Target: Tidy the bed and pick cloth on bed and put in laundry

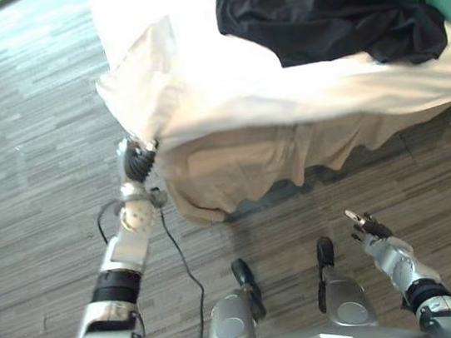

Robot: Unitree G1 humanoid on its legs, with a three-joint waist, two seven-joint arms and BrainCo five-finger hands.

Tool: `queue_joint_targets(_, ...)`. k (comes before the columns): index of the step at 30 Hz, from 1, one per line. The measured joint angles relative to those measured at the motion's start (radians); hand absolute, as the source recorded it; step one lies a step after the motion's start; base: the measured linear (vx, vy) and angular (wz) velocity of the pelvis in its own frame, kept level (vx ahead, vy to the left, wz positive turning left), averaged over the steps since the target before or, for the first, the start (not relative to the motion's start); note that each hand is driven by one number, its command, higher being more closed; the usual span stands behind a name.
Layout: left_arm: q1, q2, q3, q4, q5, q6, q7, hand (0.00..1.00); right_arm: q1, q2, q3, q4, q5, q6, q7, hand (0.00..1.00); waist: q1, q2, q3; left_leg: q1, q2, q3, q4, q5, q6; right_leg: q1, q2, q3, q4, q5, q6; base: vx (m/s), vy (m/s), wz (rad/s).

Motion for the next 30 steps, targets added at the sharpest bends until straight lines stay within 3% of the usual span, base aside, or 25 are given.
queue_joint_targets(2, 0.054, -0.060, 0.010, 0.030, -0.003, 0.009, 0.031, 0.00, 0.028, 0.021, -0.015, 0.018, 0.000, -0.001, 0.014, 0.00, 0.002, -0.008, -0.016, 0.027, 0.000, -0.016, -0.006, 0.000, 0.000, 0.033, 0.001, -0.017, 0.002, -0.012, 0.015, 0.03, -0.016, 0.17)
queue_joint_targets(5, 0.150, -0.154, 0.041, 0.140, -0.031, 0.061, 0.053, 0.00, 0.068, 0.034, -0.015, 0.041, 0.000, -0.002, 0.039, 0.00, 0.010, -0.009, -0.064, 0.061, -0.004, -0.025, -0.056, 0.000, -0.001, 0.055, 0.005, -0.036, 0.006, -0.064, 0.023, 0.04, -0.057, 0.12)
queue_joint_targets(6, 0.178, -0.189, 0.071, 0.198, -0.105, 0.072, 0.052, 0.00, 0.077, 0.039, -0.015, 0.051, 0.000, -0.002, 0.040, 0.00, 0.011, -0.009, -0.079, 0.082, -0.005, -0.026, -0.077, 0.003, -0.006, 0.068, 0.008, -0.048, 0.009, -0.087, 0.026, 0.00, -0.063, 0.05)
queue_joint_targets(8, 0.190, -0.229, 0.118, 0.275, -0.146, 0.080, 0.041, 0.00, 0.093, 0.048, -0.016, 0.058, 0.000, -0.003, 0.042, 0.00, 0.013, -0.005, -0.097, 0.123, -0.004, -0.029, -0.116, 0.015, -0.017, 0.091, 0.019, -0.060, 0.017, -0.106, 0.023, -0.01, -0.066, 0.02)
queue_joint_targets(10, 0.215, -0.265, 0.236, 0.466, -0.165, 0.141, -0.011, 0.00, 0.125, 0.076, -0.019, 0.058, -0.008, -0.015, 0.065, 0.00, 0.012, -0.011, -0.114, 0.168, 0.004, -0.029, -0.133, 0.021, -0.022, 0.132, 0.028, -0.072, 0.018, -0.127, 0.021, -0.03, -0.061, 0.00)
queue_joint_targets(12, 0.278, -0.285, 0.281, 0.560, -0.149, 0.182, -0.073, 0.00, 0.145, 0.094, -0.019, 0.057, -0.010, -0.024, 0.074, 0.00, 0.012, -0.017, -0.138, 0.171, 0.008, -0.029, -0.135, 0.021, -0.023, 0.137, 0.031, -0.082, 0.019, -0.130, 0.021, -0.02, -0.043, 0.09)
queue_joint_targets(16, 0.386, -0.282, 0.310, 0.579, 0.033, 0.241, -0.226, 0.00, 0.168, 0.106, -0.022, 0.068, -0.046, -0.034, 0.078, 0.00, 0.041, -0.027, -0.153, 0.209, 0.012, -0.023, -0.138, 0.025, -0.028, 0.179, 0.032, -0.088, 0.017, -0.130, 0.021, -0.06, -0.020, 0.04)
queue_joint_targets(20, 0.406, -0.283, 0.295, 0.580, 0.149, 0.235, -0.306, 0.00, 0.172, 0.109, -0.002, 0.068, -0.051, -0.067, 0.053, 0.00, 0.038, -0.025, -0.172, 0.219, 0.013, -0.016, -0.139, 0.027, -0.025, 0.192, 0.029, -0.089, 0.011, -0.128, 0.019, -0.11, -0.007, -0.05)
queue_joint_targets(23, 0.392, -0.273, 0.269, 0.583, 0.152, 0.192, -0.321, 0.00, 0.181, 0.114, 0.020, 0.069, -0.104, -0.141, -0.017, 0.00, 0.034, -0.026, -0.190, 0.221, 0.014, -0.013, -0.139, 0.028, -0.025, 0.199, 0.032, -0.089, -0.010, -0.120, 0.020, -0.10, -0.008, -0.04)
queue_joint_targets(24, 0.386, -0.265, 0.247, 0.583, 0.147, 0.176, -0.327, 0.00, 0.183, 0.114, 0.025, 0.071, -0.126, -0.163, -0.036, 1.00, 0.034, -0.026, -0.193, 0.220, 0.014, -0.012, -0.139, 0.027, -0.027, 0.201, 0.033, -0.088, -0.018, -0.114, 0.016, -0.05, -0.004, -0.04)
queue_joint_targets(27, 0.362, -0.239, 0.182, 0.581, 0.060, 0.134, -0.359, 0.00, 0.173, 0.112, 0.031, 0.010, -0.195, -0.228, -0.075, 1.00, 0.032, -0.028, -0.202, 0.218, 0.013, -0.010, -0.139, 0.029, -0.029, 0.202, 0.034, -0.085, -0.035, -0.096, 0.022, -0.04, -0.001, -0.05)
queue_joint_targets(30, 0.334, -0.204, 0.096, 0.565, -0.043, 0.095, -0.380, 0.00, 0.099, 0.075, 0.054, -0.083, -0.274, -0.280, -0.063, 1.00, 0.029, -0.033, -0.204, 0.211, 0.004, -0.024, -0.139, 0.030, -0.027, 0.202, 0.033, -0.086, -0.045, -0.087, 0.021, 0.00, 0.005, 0.02)
